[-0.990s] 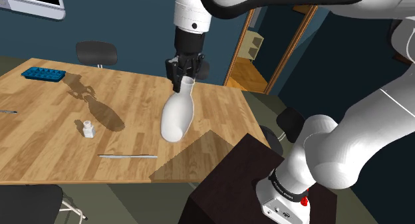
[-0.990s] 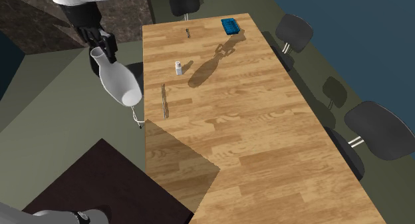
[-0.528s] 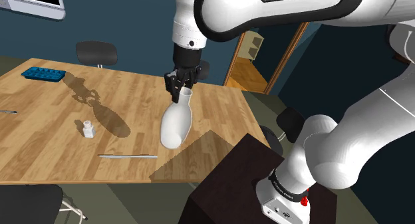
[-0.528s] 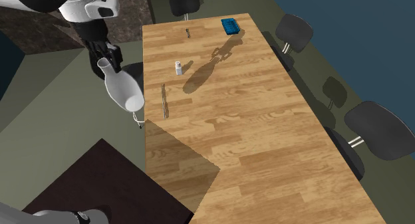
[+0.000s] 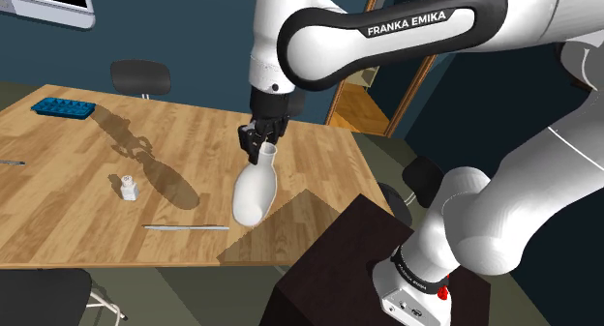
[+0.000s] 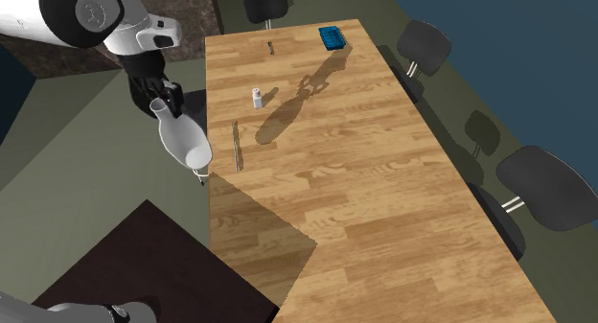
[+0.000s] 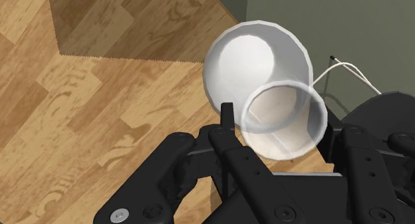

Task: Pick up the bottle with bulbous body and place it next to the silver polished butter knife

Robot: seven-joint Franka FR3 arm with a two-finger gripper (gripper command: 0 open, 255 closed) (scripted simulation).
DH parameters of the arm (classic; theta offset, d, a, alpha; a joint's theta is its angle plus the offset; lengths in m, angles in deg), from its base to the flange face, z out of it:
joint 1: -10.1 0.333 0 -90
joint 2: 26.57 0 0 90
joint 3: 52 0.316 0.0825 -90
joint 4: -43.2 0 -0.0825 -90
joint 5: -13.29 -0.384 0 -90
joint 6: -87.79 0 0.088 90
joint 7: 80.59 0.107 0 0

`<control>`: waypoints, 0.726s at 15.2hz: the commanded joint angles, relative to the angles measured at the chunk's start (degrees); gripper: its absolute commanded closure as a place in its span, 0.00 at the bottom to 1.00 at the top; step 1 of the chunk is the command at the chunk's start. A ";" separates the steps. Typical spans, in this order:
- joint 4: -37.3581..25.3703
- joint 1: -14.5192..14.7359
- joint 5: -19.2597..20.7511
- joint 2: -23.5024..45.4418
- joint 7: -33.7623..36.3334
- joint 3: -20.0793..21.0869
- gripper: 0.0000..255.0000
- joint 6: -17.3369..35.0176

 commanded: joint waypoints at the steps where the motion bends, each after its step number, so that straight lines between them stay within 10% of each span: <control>1: 0.83 0.02 0.02 0.76 0.05 0.08 1.00 1.66; 11: 5.32 0.05 0.14 4.35 0.07 0.29 1.00 9.73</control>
